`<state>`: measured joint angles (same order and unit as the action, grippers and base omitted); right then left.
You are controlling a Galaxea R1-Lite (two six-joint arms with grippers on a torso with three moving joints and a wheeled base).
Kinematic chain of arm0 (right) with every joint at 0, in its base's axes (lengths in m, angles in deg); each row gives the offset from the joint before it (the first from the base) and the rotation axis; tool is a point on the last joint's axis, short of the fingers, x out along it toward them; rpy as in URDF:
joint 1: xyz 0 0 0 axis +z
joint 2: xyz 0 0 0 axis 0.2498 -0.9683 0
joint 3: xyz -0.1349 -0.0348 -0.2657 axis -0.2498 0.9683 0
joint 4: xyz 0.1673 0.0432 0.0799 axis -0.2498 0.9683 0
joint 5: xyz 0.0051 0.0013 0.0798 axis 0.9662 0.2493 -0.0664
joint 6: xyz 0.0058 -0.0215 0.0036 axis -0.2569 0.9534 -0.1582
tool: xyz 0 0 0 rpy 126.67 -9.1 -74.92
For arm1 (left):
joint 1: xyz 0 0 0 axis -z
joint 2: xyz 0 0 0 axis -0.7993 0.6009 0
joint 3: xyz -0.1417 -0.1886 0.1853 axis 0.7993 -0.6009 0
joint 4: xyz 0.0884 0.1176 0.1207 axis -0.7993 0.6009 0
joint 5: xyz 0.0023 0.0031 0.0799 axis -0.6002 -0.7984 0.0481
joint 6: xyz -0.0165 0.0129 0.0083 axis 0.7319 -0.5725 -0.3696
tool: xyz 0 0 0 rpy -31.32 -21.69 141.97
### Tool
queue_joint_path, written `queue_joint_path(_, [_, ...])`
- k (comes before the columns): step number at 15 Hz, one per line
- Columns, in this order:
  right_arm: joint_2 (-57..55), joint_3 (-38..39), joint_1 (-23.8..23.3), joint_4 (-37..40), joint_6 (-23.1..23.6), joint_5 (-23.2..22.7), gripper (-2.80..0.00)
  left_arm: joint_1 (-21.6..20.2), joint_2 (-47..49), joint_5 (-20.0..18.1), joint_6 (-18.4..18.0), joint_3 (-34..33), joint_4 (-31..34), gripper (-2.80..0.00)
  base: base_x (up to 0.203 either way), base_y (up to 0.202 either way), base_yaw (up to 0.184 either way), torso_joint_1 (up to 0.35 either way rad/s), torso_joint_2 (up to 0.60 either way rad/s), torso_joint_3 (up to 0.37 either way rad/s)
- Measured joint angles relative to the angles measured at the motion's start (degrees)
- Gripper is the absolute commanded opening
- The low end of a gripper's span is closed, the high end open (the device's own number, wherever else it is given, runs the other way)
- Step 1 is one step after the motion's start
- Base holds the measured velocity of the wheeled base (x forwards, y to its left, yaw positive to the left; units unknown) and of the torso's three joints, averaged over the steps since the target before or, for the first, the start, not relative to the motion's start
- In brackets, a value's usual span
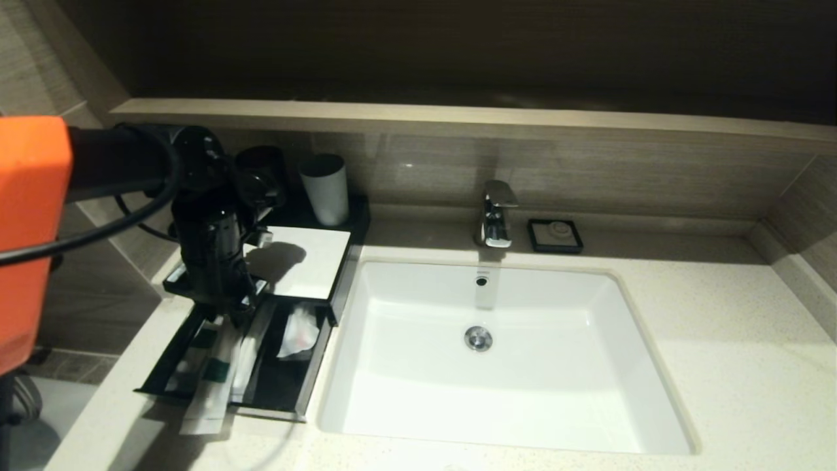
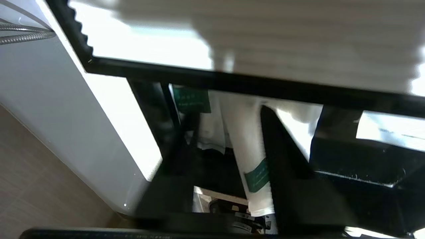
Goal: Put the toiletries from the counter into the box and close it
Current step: Place the bathroom toiletry into the drawer
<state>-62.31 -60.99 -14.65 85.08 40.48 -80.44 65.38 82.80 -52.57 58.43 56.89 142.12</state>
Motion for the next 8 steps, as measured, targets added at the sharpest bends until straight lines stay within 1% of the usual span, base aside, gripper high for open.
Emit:
queue_joint_path(4, [0.0,0.0,0.0,0.0,0.0,0.0,-2.8,0.0,-1.0,-0.2,-0.1,-0.1,0.4,0.0,0.0,0.0,0.0,0.0,0.0,0.0])
queue_joint_path(6, [0.0,0.0,0.0,0.0,0.0,0.0,-2.8,0.0,-2.1,-0.8,0.2,-0.1,0.8,0.0,0.0,0.0,0.0,0.0,0.0,0.0])
queue_joint_path(7, [0.0,0.0,0.0,0.0,0.0,0.0,-2.8,0.0,-2.8,-1.2,0.4,-0.1,1.1,0.0,0.0,0.0,0.0,0.0,0.0,0.0])
queue_joint_path(8, [0.0,0.0,0.0,0.0,0.0,0.0,-2.8,0.0,-3.6,-2.0,1.4,-0.3,1.2,0.0,0.0,0.0,0.0,0.0,0.0,0.0])
